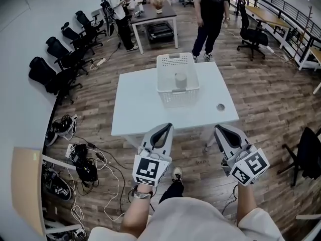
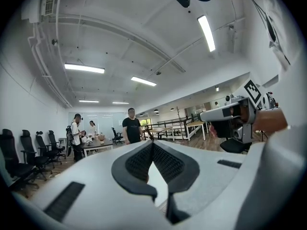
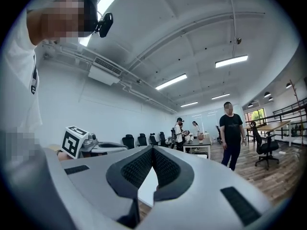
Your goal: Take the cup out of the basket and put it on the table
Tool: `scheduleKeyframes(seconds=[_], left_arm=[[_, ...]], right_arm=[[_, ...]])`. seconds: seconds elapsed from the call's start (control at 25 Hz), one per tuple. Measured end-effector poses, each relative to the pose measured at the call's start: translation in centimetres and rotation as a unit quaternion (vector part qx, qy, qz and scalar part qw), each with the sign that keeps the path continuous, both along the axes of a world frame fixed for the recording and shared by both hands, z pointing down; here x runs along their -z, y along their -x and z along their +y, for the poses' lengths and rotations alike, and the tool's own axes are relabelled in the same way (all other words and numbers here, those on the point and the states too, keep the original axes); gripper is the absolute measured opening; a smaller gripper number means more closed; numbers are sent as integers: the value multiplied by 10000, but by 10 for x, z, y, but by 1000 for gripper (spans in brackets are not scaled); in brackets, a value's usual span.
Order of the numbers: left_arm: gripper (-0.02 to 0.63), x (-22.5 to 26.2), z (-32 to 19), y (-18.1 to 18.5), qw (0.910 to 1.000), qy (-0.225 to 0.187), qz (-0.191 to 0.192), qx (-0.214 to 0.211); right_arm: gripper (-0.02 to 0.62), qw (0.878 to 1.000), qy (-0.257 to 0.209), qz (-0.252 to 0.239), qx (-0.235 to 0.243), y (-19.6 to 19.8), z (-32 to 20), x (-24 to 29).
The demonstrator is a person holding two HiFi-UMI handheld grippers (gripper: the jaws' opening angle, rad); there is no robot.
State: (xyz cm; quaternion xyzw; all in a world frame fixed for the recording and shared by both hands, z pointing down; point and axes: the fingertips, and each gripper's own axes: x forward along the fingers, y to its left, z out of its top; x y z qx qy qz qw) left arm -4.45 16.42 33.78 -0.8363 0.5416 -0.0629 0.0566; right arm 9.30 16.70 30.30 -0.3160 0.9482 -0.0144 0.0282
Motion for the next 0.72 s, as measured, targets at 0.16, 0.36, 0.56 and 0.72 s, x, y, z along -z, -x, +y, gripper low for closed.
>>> scheduleKeyframes(seconds=[0.16, 0.36, 0.56, 0.72], left_arm=[[0, 4, -52, 22, 9999, 46, -81, -53], [0, 7, -112, 43, 9998, 108, -91, -160], [0, 8, -165, 61, 9996, 121, -72, -257], [0, -2, -194, 70, 9991, 227, -45, -356]], right_arm=[[17, 9999, 64, -26, -90, 20, -53, 1], [17, 9997, 96, -26, -232, 40, -116, 6], [17, 9995, 132, 14, -280, 62, -165, 3], [17, 9990, 250, 3, -361, 72, -195, -5]])
